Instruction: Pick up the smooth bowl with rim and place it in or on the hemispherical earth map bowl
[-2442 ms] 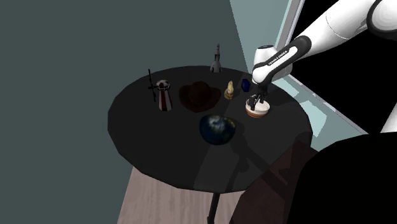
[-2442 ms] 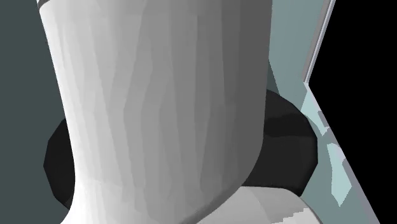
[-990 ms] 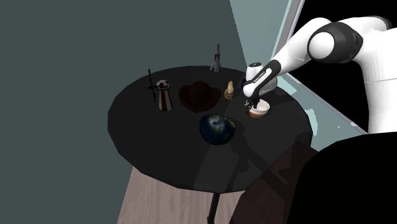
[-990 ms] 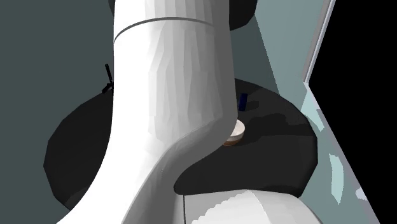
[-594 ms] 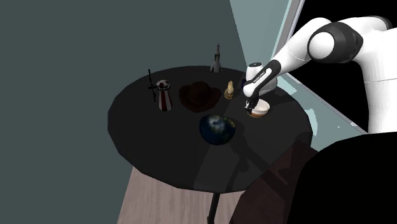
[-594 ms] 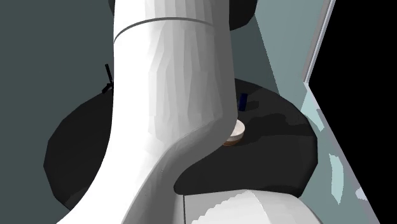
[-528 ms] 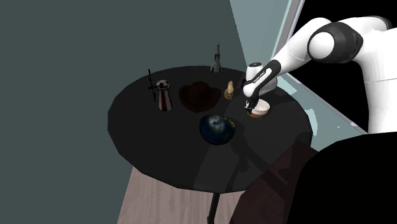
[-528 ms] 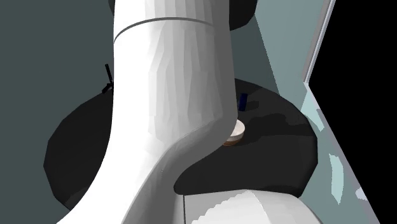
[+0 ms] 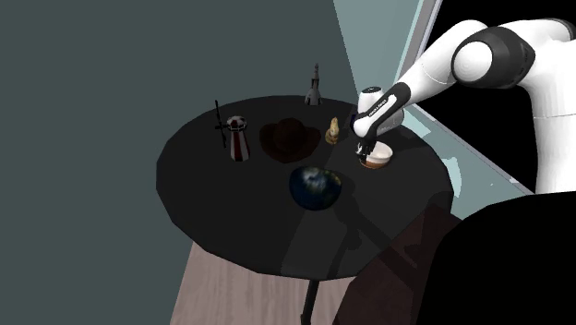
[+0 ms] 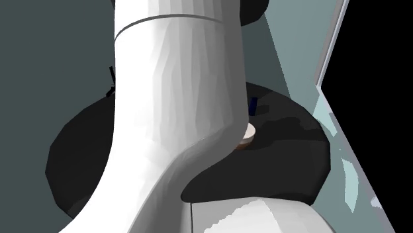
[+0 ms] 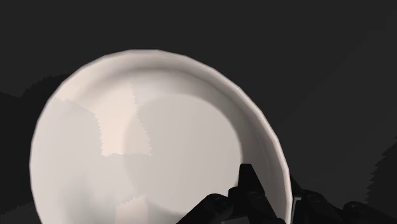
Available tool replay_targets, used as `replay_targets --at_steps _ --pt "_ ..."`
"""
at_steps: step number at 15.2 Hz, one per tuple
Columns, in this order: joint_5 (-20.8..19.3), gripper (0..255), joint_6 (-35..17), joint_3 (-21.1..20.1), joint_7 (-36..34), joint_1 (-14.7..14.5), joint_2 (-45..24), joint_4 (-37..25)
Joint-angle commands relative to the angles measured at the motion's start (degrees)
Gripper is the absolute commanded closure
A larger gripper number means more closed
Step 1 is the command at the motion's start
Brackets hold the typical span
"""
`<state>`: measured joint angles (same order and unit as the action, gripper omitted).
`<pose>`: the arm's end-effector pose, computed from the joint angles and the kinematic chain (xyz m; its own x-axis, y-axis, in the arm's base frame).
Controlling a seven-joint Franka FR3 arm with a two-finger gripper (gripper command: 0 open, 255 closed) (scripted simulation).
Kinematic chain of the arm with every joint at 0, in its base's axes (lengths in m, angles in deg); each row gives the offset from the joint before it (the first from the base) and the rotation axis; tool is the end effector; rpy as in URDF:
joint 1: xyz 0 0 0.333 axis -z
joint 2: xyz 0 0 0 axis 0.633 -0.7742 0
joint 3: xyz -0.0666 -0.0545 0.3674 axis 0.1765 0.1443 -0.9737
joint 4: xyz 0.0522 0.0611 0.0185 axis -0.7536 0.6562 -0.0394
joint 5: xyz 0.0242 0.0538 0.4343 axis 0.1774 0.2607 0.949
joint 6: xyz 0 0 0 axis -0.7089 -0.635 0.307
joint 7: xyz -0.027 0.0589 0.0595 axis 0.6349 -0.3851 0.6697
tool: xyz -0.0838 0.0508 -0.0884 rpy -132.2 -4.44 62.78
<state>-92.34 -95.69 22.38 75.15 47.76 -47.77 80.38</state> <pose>0.6348 -0.2389 0.1605 0.9954 0.0567 -0.0777 0.0705 -0.9794 0.1891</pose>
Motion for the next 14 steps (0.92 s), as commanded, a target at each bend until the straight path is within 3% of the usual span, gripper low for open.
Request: replay_targets --at_steps 1,14 --pt "-0.08 255 1.03 0.1 0.12 -0.12 1.23 0.17" --pt "-0.63 255 8.23 0.7 1.07 -0.79 8.88 0.49"
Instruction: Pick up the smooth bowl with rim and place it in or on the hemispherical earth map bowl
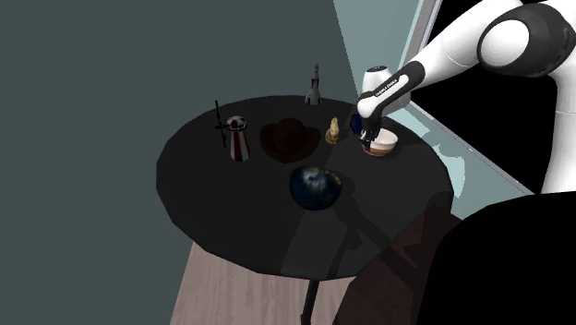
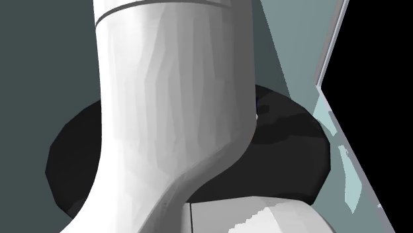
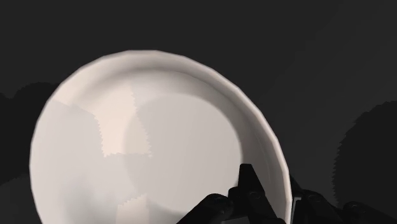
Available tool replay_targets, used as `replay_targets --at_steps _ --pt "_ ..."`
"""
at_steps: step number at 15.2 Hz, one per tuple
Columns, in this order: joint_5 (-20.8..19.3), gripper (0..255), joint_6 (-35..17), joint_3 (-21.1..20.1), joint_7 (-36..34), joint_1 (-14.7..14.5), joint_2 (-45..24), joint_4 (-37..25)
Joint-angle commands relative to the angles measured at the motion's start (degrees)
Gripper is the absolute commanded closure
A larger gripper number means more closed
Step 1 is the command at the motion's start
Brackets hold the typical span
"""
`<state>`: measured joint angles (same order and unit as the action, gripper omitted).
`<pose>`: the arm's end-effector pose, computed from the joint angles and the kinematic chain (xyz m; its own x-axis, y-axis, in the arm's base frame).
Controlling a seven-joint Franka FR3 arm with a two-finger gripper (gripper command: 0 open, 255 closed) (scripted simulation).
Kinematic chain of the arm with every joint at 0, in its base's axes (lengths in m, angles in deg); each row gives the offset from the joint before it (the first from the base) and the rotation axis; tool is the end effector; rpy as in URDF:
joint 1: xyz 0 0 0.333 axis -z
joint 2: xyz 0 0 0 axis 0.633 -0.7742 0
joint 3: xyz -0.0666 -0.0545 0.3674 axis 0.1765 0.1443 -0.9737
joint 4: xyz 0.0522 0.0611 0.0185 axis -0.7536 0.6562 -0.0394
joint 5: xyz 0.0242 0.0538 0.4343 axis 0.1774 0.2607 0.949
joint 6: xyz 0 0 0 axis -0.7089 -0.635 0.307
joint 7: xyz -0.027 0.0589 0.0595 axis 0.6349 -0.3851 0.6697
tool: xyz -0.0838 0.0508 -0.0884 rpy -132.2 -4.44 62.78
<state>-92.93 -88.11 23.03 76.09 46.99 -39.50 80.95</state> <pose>0.6325 -0.2377 0.2418 0.9954 0.0564 -0.0777 0.0703 -0.9794 0.1892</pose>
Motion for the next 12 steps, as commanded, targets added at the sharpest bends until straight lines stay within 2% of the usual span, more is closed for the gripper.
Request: replay_targets --at_steps 1,12 --pt "-0.08 255 1.24 0.09 0.2 -0.07 1.15 -0.13" --pt "-0.47 255 8.01 0.41 1.04 -0.54 6.53 -1.64"
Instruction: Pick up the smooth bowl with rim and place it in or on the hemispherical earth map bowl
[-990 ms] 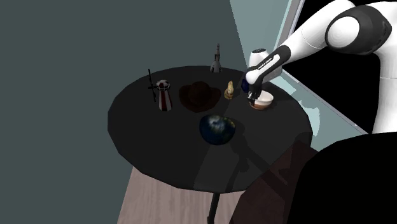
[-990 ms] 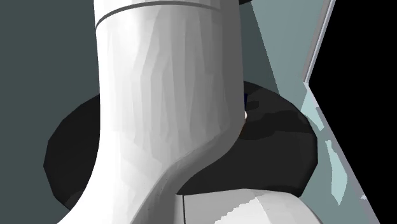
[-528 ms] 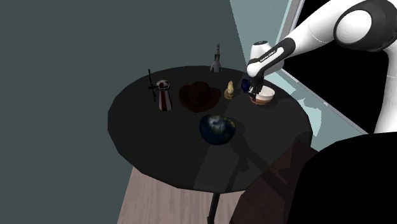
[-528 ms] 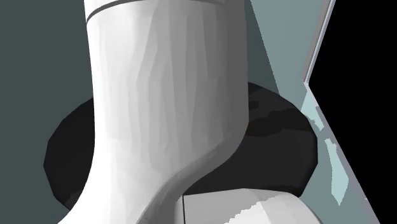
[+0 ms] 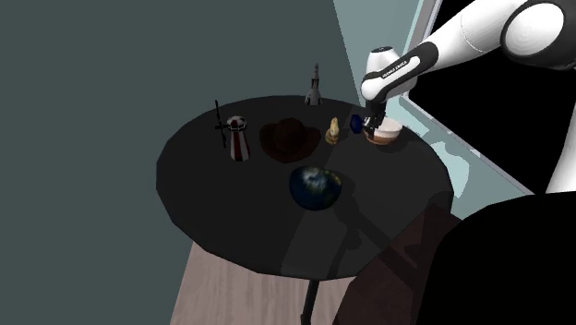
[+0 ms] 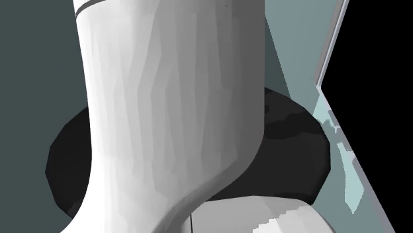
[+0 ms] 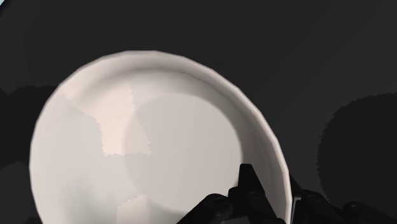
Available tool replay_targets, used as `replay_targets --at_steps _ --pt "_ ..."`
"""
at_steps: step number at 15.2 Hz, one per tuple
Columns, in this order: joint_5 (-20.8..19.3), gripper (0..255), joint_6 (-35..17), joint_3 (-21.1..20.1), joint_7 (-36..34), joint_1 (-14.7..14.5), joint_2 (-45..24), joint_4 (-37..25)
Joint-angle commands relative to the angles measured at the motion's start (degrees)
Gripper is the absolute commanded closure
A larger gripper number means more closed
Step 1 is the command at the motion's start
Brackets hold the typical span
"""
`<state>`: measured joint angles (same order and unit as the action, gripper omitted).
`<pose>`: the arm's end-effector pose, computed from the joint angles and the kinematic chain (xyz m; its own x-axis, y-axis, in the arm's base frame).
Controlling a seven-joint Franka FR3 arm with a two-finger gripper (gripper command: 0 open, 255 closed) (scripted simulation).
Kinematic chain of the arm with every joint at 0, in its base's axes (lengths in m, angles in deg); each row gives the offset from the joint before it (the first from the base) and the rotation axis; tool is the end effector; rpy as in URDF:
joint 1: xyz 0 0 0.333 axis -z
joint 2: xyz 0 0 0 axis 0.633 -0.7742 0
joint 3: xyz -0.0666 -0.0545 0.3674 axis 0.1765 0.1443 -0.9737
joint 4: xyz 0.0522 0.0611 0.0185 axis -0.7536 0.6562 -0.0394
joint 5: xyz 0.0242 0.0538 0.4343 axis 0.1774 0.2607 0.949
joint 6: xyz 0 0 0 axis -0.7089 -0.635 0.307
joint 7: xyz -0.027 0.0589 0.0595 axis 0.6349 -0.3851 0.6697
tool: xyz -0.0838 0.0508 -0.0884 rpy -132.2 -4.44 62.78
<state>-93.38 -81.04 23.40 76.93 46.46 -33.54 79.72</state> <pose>0.6304 -0.2370 0.3100 0.9954 0.0564 -0.0776 0.0702 -0.9794 0.1891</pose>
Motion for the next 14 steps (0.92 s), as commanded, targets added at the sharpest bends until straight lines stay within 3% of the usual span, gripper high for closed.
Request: replay_targets --at_steps 1,12,14 --pt "-0.04 255 1.59 0.06 0.28 -0.04 1.01 -0.63" --pt "-0.28 255 8.74 0.22 1.2 -0.39 5.15 -3.74" --pt "-0.95 255 8.78 -0.52 -1.54 -2.14 6.9 -1.58"
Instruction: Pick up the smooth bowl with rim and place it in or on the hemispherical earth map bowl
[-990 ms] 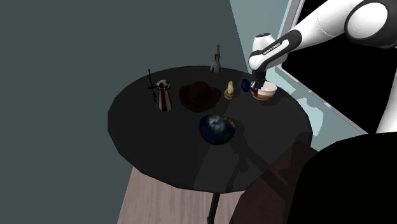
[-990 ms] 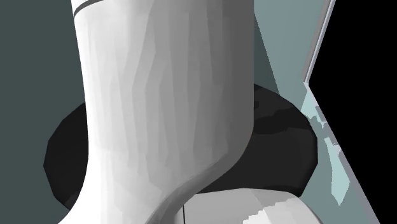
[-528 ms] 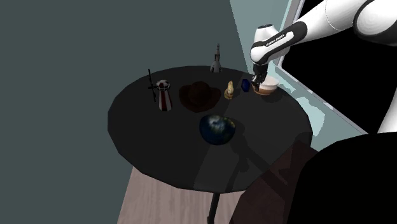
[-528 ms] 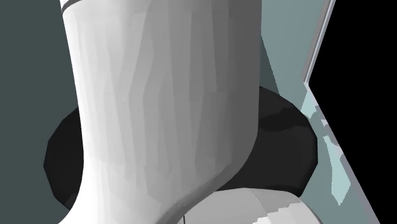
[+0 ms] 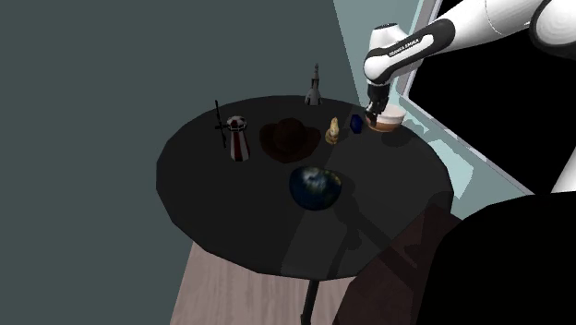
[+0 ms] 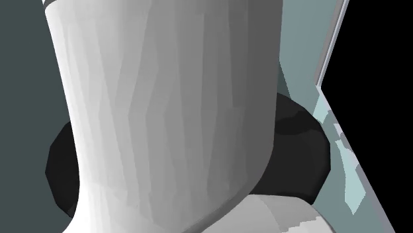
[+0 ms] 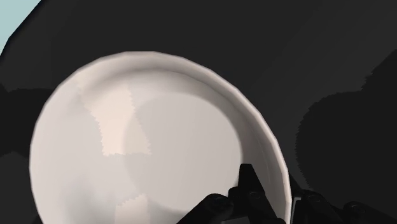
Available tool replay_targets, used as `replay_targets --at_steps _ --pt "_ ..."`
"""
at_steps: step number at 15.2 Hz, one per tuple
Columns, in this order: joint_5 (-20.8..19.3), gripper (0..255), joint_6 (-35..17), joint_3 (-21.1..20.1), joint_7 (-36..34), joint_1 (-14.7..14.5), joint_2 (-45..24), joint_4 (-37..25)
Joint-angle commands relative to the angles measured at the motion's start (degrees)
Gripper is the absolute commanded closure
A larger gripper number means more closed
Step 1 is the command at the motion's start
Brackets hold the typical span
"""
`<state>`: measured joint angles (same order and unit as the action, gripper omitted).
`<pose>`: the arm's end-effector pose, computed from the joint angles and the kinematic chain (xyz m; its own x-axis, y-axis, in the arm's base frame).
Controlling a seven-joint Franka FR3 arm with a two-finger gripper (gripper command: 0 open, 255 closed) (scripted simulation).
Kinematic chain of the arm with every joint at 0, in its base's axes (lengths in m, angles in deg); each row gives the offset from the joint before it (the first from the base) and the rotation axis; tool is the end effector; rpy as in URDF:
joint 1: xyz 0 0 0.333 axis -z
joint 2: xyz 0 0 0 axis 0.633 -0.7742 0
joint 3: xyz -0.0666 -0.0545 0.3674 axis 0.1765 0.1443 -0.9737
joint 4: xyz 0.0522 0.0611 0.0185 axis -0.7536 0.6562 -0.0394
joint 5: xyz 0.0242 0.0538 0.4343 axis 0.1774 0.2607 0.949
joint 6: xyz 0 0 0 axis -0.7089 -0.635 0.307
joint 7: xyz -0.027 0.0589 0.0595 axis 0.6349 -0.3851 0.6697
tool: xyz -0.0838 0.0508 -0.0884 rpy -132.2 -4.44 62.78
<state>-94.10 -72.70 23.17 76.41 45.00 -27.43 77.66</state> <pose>0.6273 -0.2197 0.3845 0.9953 0.0571 -0.0784 0.0711 -0.9794 0.1889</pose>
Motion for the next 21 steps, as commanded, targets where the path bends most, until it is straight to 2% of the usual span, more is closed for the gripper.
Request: replay_targets --at_steps 1,11,21 --pt "-0.53 255 0.5 -0.71 -2.4 -1.53 1.59 1.45" --pt "-1.93 255 2.42 -5.86 -15.92 -9.49 6.98 7.44" --pt "-1.25 255 5.84 -11.97 -28.75 -16.96 7.33 6.82"
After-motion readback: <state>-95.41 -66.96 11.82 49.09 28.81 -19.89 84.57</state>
